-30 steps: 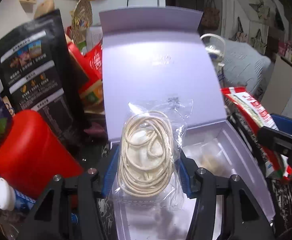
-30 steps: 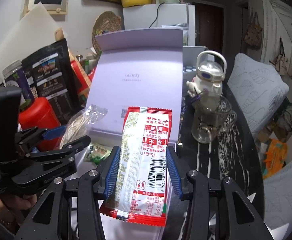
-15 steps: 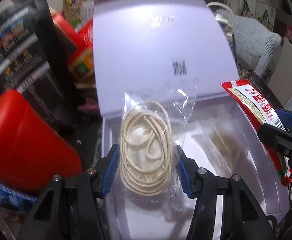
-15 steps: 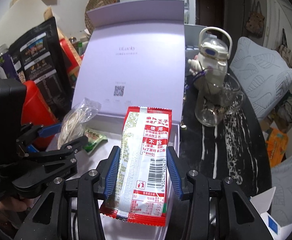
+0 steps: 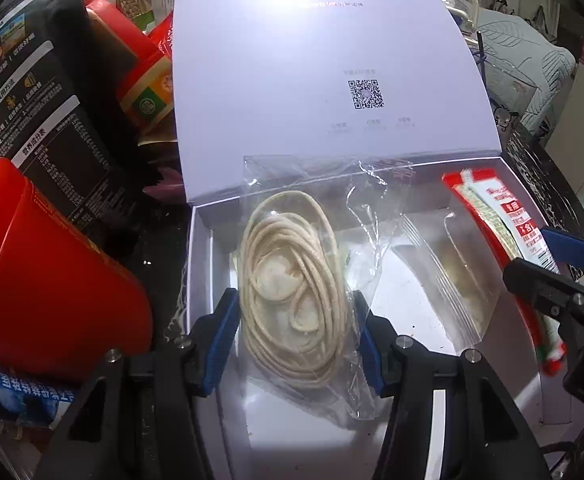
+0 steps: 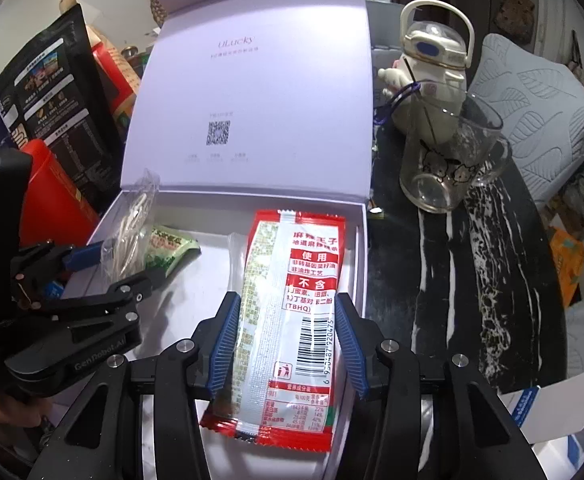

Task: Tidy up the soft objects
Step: 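Lower the cord bag and red-white packet into the box and open both grippers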

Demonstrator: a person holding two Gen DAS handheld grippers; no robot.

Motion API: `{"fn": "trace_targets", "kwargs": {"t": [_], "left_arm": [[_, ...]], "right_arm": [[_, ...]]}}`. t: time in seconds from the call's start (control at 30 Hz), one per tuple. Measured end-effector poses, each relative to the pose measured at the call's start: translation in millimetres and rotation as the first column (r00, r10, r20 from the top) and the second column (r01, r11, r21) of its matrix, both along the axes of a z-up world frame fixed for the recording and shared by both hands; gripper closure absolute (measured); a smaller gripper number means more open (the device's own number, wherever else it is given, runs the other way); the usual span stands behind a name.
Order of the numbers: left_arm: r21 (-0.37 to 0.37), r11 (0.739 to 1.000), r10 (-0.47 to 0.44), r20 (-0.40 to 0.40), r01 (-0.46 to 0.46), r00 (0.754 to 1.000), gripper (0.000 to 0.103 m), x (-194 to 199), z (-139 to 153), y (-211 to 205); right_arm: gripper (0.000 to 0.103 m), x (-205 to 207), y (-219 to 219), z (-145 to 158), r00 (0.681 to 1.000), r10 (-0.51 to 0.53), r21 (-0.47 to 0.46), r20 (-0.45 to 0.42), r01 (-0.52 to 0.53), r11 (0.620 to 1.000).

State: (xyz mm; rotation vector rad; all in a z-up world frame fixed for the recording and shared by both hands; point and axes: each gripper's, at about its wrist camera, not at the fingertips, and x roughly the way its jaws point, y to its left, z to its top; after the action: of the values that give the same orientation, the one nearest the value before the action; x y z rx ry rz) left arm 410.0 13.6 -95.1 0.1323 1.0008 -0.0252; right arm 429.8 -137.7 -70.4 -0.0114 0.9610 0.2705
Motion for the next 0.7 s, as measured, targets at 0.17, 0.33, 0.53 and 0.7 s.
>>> {"fn": "trace_targets", "kwargs": {"t": [0.17, 0.33, 0.53, 0.7], "left_arm": [[-0.002, 1.0, 0.01, -0.003, -0.01, 1.0, 0.049, 2, 1, 0], [0.024, 0.999, 0.021, 0.01, -0.021, 1.0, 0.048, 1, 5, -6], [0.008, 0.999, 0.032, 0.039, -0.032, 0.999, 0.045, -6, 18, -6], [-0.002, 1.0, 0.03, 0.088, -0.03, 0.996, 0.015, -15, 34, -8]], "right_arm": [[0.049, -1, 0, 3, 1.0, -0.004, -0.008, 0.001, 0.004, 1.0], [0.044, -7, 2, 11, 1.0, 0.002, -0.026, 0.026, -0.001, 1.0], [0.041, -18, 2, 28, 0.997, 0.005, -0.045, 0.071, -0.001, 0.999], [0.04, -26, 0, 41, 0.994, 0.006, -0.047, 0.109, -0.001, 0.999]]}}
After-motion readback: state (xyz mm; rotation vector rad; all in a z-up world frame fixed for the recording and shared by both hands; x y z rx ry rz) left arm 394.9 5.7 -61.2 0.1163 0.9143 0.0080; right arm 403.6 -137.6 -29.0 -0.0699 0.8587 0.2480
